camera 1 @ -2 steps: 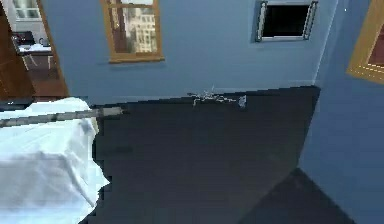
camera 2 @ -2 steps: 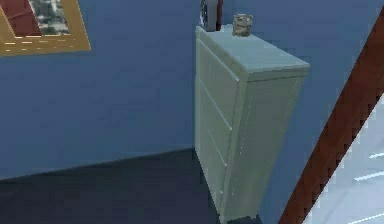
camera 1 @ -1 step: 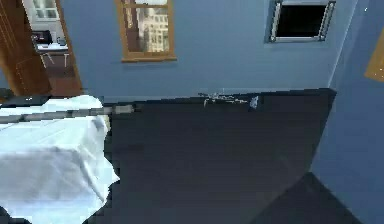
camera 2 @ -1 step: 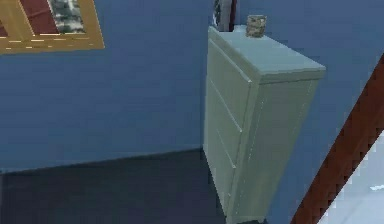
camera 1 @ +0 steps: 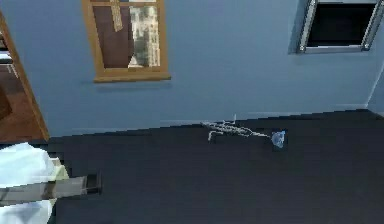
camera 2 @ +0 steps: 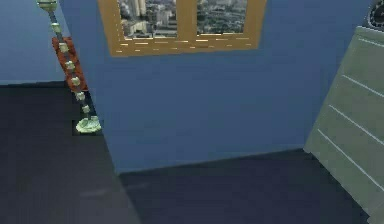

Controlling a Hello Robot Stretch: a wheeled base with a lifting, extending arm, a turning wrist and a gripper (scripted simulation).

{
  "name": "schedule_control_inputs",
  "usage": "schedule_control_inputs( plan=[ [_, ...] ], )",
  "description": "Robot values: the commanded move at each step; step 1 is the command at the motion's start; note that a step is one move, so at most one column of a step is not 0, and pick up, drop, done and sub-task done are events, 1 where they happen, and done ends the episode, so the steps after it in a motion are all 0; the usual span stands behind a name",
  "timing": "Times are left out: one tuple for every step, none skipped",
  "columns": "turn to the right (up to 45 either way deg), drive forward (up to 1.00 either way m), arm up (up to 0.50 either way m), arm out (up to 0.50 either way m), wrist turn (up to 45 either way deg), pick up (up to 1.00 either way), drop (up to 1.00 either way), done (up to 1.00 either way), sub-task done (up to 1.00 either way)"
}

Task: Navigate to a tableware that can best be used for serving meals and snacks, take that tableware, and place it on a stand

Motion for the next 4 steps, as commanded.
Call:
schedule_control_inputs(
  plan=[
    [0.0, 0.35, 0.0, 0.0, 0.0, 0.0, 0.0, 0.0, 0.0],
    [-9.0, 0.0, 0.0, 0.0, 0.0, 0.0, 0.0, 0.0, 0.0],
    [-3.0, 0.0, 0.0, 0.0, 0.0, 0.0, 0.0, 0.0, 0.0],
    [0.0, 0.5, 0.0, 0.0, 0.0, 0.0, 0.0, 0.0, 0.0]
  ],
)
